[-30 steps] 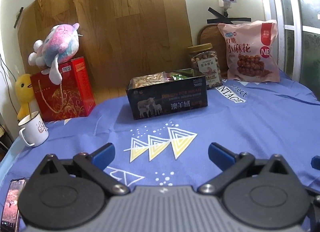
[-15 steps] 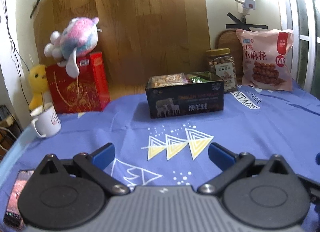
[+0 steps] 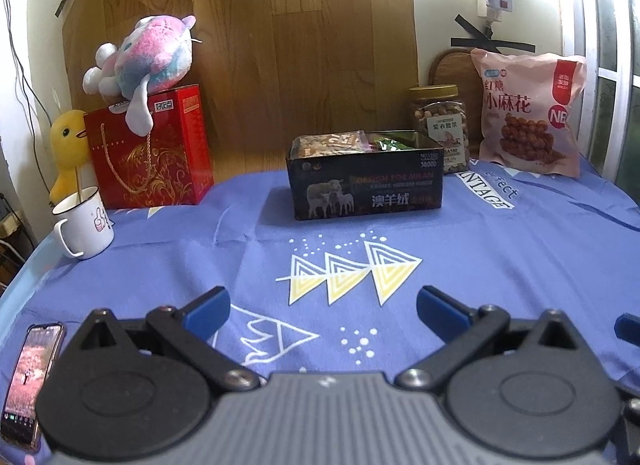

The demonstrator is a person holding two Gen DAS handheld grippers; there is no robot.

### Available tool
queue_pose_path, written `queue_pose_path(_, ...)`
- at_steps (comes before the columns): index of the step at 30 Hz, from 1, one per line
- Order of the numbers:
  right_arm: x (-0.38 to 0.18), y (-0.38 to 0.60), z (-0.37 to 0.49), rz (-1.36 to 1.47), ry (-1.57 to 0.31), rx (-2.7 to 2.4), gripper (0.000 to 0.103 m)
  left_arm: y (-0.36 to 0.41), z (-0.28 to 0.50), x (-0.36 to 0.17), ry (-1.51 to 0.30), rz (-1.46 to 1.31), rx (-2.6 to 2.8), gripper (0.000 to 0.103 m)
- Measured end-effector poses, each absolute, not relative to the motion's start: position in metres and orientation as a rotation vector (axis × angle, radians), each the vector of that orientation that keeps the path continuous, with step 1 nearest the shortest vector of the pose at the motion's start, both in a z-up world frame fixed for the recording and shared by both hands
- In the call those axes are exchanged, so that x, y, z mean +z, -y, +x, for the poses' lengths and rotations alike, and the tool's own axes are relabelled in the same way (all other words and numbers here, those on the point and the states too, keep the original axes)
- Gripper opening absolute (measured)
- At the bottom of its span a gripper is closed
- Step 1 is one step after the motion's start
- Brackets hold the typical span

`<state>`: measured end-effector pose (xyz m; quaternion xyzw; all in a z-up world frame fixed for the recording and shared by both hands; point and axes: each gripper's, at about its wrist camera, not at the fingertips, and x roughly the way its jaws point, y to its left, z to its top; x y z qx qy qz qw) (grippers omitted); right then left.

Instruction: Organize snacks

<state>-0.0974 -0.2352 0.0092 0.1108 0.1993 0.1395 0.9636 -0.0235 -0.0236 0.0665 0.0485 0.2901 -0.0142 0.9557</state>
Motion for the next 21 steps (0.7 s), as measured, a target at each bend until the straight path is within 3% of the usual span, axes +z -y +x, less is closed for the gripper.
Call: queue_pose_path(21, 0.0076, 0.2345, -0.1004, 0.234, -0.393, 0.274, 0.094, 0.0216, -0.0213, 0.0591, -0.618, 0.101, -0.019, 0.103)
